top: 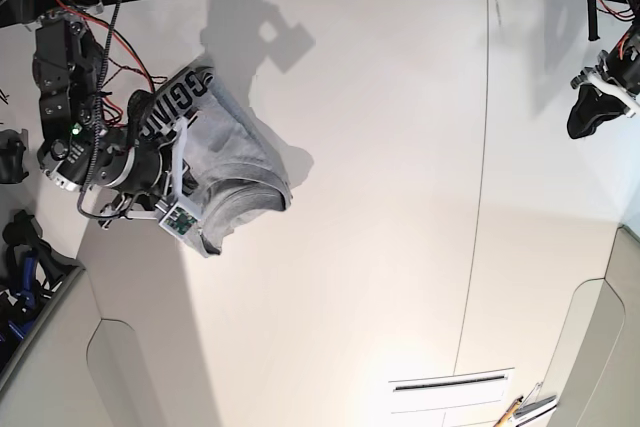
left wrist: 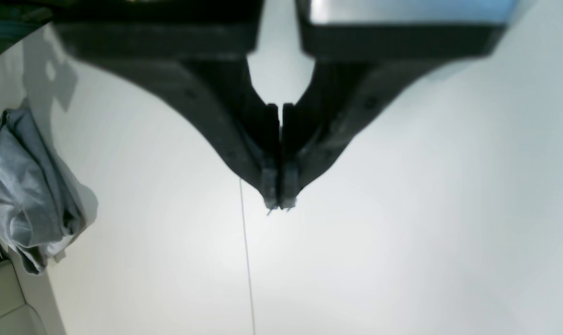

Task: Fold the T-shirt properly
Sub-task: 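Drag the folded grey shirt with the right gripper toward the table corner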

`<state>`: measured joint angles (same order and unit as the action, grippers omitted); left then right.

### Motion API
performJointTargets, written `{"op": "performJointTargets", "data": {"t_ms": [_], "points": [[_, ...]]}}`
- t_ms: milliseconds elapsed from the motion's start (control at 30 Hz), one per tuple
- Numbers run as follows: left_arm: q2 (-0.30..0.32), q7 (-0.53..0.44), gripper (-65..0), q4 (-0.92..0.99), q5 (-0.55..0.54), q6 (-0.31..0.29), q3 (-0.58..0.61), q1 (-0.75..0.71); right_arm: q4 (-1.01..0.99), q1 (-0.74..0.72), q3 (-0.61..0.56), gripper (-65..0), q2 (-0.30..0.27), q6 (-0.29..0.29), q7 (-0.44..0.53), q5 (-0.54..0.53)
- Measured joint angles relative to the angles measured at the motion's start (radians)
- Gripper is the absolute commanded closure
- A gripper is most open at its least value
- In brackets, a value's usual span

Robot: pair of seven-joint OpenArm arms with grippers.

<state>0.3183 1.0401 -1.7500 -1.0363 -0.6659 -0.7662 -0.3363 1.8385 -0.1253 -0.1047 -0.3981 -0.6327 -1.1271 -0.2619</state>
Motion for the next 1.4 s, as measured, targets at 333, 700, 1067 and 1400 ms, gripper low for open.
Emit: {"op": "performJointTargets", "data": {"t_ms": [333,700,1067,1400], "points": [[-0.003,-0.001,0.0,0.0,-0.001,0.0,0.0,0.001,-0.293,-0.003,0.0,0.0,-0.019,0.002,0.132,-0.034],[-0.005,-0.001,0.0,0.0,-0.001,0.0,0.0,0.001,-0.495,-0.013,0.038,0.0,0.073,0.273,0.154,-0.041],[-0.005,-0.001,0.0,0.0,-0.001,0.0,0.0,0.001,-0.44,0.097,0.348,0.0,0.291,0.394,0.222,0.009],[-0.005,-0.001,0.0,0.0,-0.022,0.0,0.0,0.001,-0.201,0.295,0.483,0.0,0.296,0.398,0.163,-0.012]]}}
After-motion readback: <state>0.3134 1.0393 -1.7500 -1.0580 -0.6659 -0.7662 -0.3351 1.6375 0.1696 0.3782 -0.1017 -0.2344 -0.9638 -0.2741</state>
